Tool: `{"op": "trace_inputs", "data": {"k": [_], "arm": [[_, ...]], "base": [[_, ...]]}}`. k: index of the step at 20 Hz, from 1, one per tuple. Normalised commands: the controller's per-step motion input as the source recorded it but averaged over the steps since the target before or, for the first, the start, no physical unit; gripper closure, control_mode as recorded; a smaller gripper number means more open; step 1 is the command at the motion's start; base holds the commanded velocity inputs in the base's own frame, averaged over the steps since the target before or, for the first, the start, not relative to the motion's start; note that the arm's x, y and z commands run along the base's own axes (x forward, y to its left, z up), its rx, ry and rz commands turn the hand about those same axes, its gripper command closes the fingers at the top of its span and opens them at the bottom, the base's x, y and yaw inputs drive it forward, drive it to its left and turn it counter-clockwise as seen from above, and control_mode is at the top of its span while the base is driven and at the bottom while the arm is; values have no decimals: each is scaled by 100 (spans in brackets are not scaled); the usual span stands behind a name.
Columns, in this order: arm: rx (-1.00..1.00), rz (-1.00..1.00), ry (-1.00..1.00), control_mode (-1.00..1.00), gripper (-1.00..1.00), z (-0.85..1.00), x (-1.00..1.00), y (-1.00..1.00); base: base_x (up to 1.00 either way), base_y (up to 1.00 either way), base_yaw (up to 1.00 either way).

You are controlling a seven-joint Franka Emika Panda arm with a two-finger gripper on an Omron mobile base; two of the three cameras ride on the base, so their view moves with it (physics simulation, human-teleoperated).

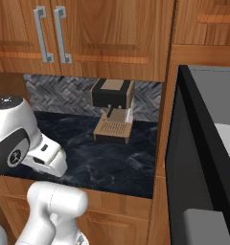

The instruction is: Pick the mug from the counter and place it inside the microwave. Then close the microwave.

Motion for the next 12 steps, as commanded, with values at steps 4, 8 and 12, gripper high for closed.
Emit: {"op": "trace_inputs", "data": {"k": [4, 8, 12], "arm": [[0, 0, 1, -100, 100, 0, 0, 0], [0, 0, 0, -100, 100, 0, 0, 0], [0, 0, 0, -100, 100, 0, 0, 0]], "base": [[0, 0, 0], [0, 0, 0], [0, 0, 0]]}}
